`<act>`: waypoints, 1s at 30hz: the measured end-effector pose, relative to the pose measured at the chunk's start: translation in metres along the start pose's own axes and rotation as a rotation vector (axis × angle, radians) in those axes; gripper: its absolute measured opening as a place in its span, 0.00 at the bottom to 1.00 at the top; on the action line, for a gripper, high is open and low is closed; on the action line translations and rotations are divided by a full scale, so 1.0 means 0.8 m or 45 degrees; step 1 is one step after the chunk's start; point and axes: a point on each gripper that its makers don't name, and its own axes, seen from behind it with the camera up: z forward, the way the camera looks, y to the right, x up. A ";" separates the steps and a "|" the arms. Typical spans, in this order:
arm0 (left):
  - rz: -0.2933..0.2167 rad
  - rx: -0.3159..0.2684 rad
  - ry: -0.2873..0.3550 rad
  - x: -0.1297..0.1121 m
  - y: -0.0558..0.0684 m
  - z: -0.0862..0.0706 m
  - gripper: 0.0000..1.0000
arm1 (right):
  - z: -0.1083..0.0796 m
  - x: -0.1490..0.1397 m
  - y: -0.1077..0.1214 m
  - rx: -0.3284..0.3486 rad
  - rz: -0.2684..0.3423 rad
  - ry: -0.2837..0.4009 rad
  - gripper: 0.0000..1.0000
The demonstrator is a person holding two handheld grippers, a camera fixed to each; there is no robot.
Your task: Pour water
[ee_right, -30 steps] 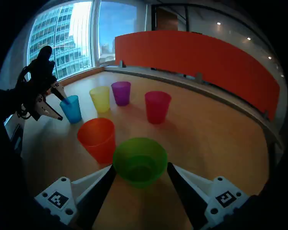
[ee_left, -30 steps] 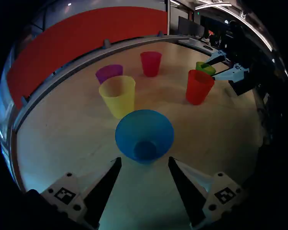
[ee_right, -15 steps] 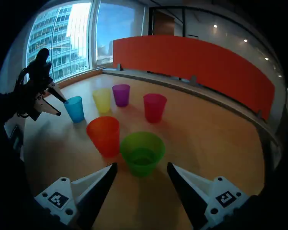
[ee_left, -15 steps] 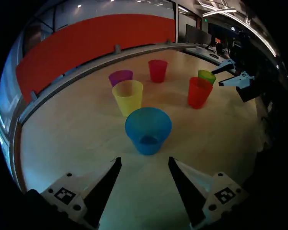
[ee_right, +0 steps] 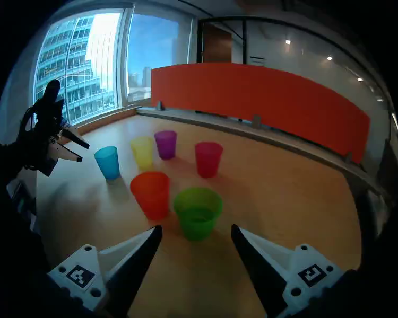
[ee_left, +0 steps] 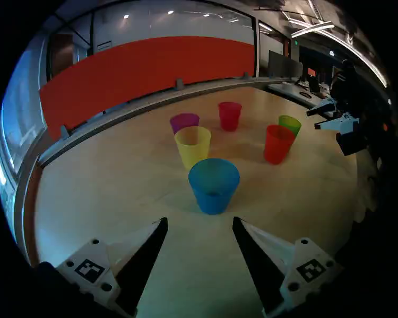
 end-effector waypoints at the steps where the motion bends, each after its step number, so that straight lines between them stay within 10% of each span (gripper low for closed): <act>1: -0.007 0.008 0.011 0.001 -0.002 -0.002 0.90 | -0.002 0.004 -0.002 0.001 0.002 0.011 1.00; 30: -0.141 0.455 0.580 0.110 -0.085 -0.091 0.90 | -0.016 0.129 0.046 -0.291 0.146 0.436 1.00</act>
